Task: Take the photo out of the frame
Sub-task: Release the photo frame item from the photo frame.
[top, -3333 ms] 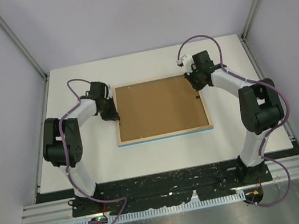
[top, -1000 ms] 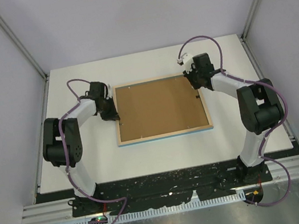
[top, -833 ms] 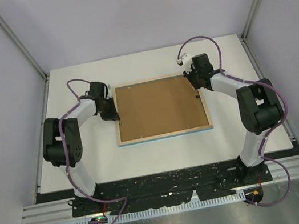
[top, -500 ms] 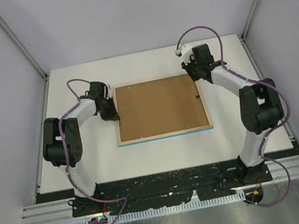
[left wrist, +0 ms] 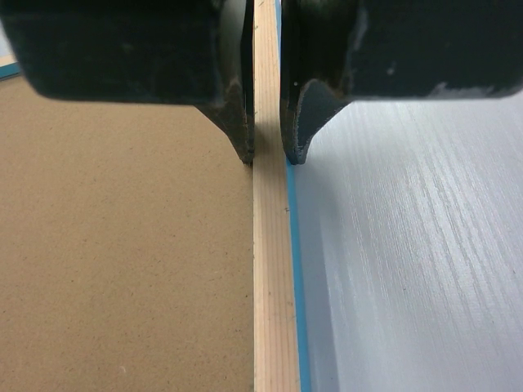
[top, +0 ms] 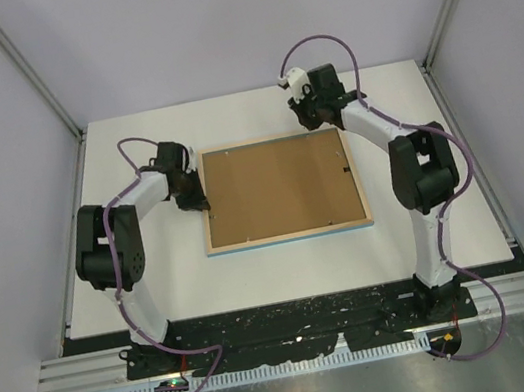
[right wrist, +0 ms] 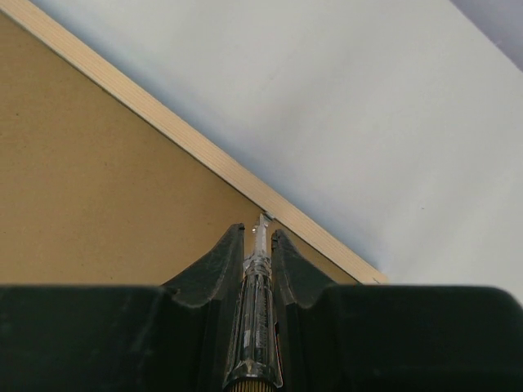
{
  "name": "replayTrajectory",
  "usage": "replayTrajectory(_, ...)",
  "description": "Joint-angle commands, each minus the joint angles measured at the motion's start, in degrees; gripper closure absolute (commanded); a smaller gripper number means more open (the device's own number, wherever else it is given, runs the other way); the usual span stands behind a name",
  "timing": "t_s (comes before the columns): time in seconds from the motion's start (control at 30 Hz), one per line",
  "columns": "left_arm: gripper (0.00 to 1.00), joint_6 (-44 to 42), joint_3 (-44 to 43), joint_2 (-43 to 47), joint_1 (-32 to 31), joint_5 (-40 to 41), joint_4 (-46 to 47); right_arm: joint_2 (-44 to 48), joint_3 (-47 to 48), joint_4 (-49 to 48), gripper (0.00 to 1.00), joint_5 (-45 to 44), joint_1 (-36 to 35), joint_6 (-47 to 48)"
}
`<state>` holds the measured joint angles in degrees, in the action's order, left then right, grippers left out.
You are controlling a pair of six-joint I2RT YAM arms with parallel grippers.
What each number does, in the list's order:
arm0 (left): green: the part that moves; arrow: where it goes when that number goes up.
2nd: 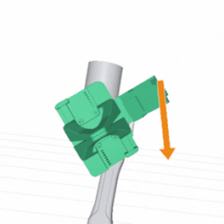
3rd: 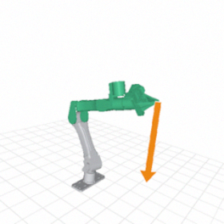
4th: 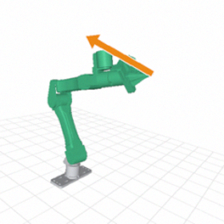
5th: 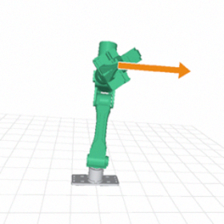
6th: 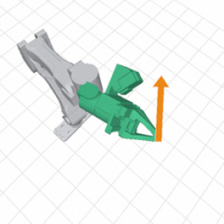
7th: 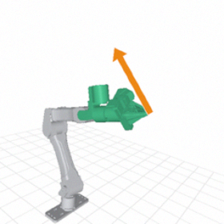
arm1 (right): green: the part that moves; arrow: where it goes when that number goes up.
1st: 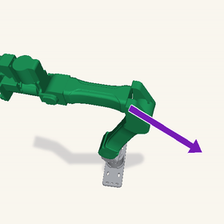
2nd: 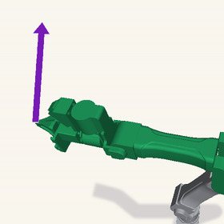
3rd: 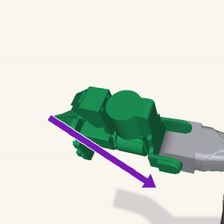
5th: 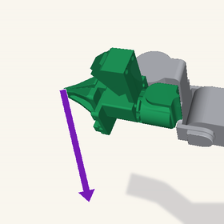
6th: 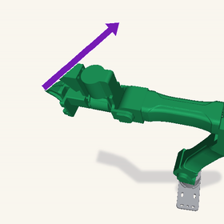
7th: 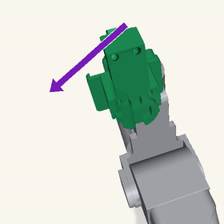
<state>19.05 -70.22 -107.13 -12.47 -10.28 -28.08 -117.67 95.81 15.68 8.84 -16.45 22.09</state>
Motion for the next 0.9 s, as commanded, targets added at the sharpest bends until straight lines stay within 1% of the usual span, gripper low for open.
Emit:
replayTrajectory(0.0, 1.0, -1.21, -1.77, -0.71, -0.01, -2.2, 0.39, -1.77, 4.03, 1.37, 0.92, 2.32, -1.92, -1.95)
replayTrajectory(0.2, 1.0, -1.21, -1.77, -0.8, 0.08, -2.29, 0.39, -3.62, 4.73, -0.12, 0.92, 3.29, -2.36, -4.94)
replayTrajectory(0.33, 1.0, -1.29, -1.77, -0.88, 0.16, -2.46, 0.3, -5.02, 5.09, 0.31, 0.92, 3.02, -2.36, -5.21)
replayTrajectory(0.87, 1.0, -1.12, -2.03, -1.15, 0.43, -2.72, 0.04, -6.08, 3.42, -0.83, 0.92, -2.33, -2.19, -4.6)
